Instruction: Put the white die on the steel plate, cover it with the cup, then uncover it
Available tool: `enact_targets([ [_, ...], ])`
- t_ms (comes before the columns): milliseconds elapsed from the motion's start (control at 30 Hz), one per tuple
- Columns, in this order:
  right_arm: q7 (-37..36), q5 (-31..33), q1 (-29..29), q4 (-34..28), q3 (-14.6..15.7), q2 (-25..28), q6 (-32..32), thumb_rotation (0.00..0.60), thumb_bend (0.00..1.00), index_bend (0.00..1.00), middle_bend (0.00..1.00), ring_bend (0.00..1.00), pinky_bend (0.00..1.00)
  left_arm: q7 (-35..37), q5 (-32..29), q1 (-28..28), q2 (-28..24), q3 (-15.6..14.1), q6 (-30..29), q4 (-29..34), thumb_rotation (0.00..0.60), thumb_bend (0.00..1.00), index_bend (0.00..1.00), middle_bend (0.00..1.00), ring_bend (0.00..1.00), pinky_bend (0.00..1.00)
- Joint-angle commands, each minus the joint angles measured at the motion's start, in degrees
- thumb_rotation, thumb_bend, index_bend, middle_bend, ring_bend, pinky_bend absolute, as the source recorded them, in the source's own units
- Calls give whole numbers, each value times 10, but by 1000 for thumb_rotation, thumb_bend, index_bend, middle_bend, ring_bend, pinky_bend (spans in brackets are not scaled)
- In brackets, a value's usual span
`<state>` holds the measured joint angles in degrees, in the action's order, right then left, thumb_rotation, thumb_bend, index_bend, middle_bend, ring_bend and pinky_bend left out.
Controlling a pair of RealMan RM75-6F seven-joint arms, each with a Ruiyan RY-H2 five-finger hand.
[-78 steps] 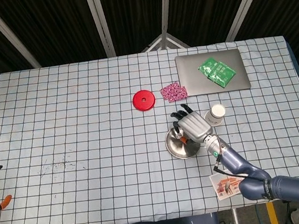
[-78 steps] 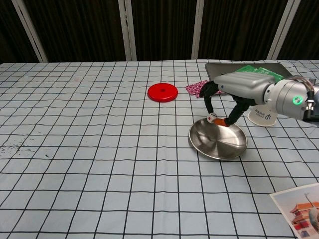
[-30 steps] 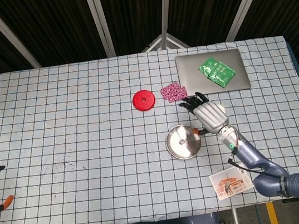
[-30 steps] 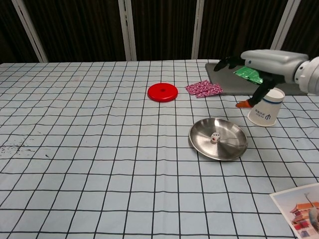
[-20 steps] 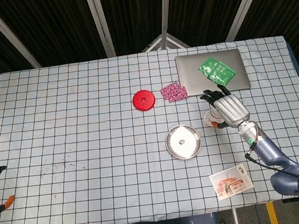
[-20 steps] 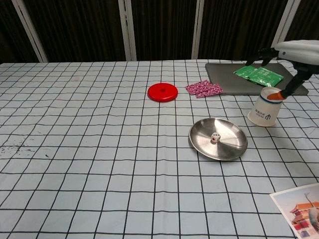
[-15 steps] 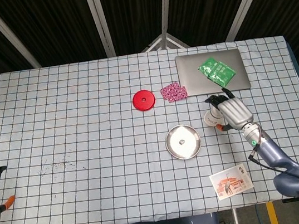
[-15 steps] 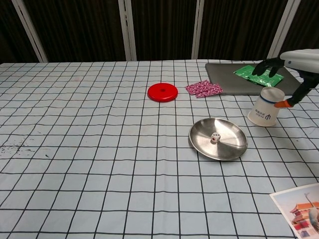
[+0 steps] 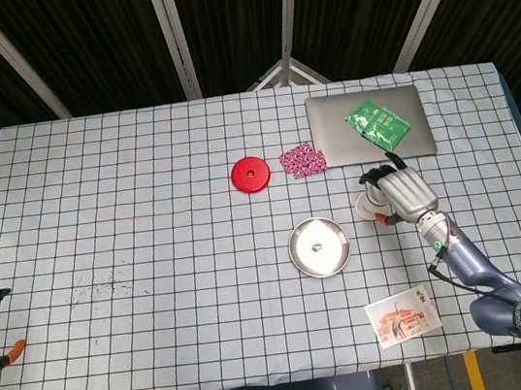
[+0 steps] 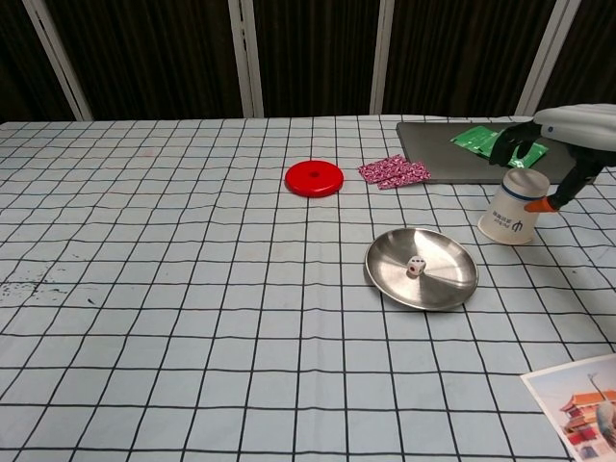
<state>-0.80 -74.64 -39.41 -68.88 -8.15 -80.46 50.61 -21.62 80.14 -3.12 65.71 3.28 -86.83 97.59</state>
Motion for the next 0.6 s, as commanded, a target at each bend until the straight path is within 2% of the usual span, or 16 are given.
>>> enact_targets([
  [33,-1,-2,-3,13,0,-5,-4,600,240,339,310,258,21,-3,-1,-1,1,0,1,0,600,228,230,0,0,128],
  [600,1,0,-7,46,4,-10,-22,600,297,397,377,258,21,-12,-2,-2,5,-1,1,0,600,228,230,0,0,128],
])
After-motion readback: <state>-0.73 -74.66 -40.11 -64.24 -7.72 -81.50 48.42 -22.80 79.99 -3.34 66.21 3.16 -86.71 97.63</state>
